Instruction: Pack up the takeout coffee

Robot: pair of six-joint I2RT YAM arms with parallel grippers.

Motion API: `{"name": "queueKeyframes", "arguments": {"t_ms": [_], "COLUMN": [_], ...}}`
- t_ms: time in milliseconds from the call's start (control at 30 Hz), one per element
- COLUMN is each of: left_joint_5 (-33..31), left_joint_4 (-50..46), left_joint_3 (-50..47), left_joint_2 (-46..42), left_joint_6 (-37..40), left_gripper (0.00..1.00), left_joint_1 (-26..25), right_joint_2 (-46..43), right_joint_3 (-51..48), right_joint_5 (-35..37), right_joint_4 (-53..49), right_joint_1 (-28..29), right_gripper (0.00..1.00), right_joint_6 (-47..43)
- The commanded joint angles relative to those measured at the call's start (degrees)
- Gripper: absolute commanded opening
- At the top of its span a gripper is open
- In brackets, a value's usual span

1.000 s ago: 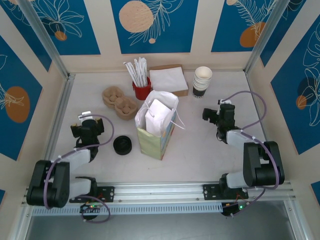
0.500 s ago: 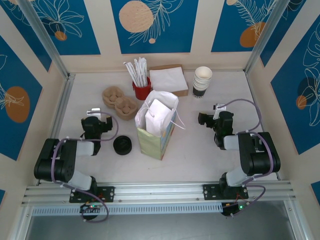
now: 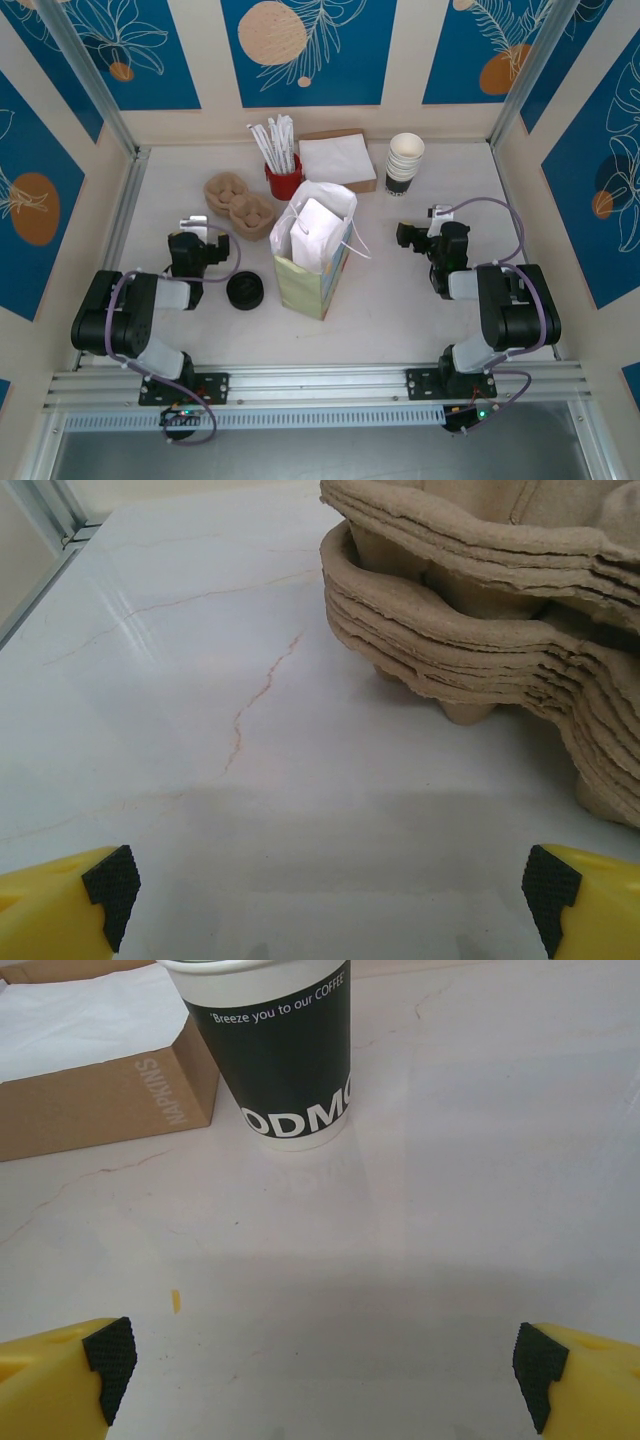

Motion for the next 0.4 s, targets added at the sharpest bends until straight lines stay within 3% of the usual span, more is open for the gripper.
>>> {"name": "queueKeyframes", "arguments": {"t_ms": [0, 367], "left_joint_5": [1.57, 1.75], "left_joint_4": [2.04, 1.88], "left_joint_3": [1.26, 1.37], "left_joint_2": [0.00, 0.03], "left_joint_6": [0.78, 0.70], "left_gripper": [0.99, 0.99], "left_joint_1": [-0.34, -0.26], "right_joint_2": [-0.15, -0.12], "right_joint_3": [0.24, 0.28], "right_joint_5": [-0.69, -0.69], "right_joint_4": [2.19, 2.11], "right_joint_1": [-0.29, -0.34], "right_gripper": [0.99, 0.99], "right_joint_6": [-1.26, -1.27]}}
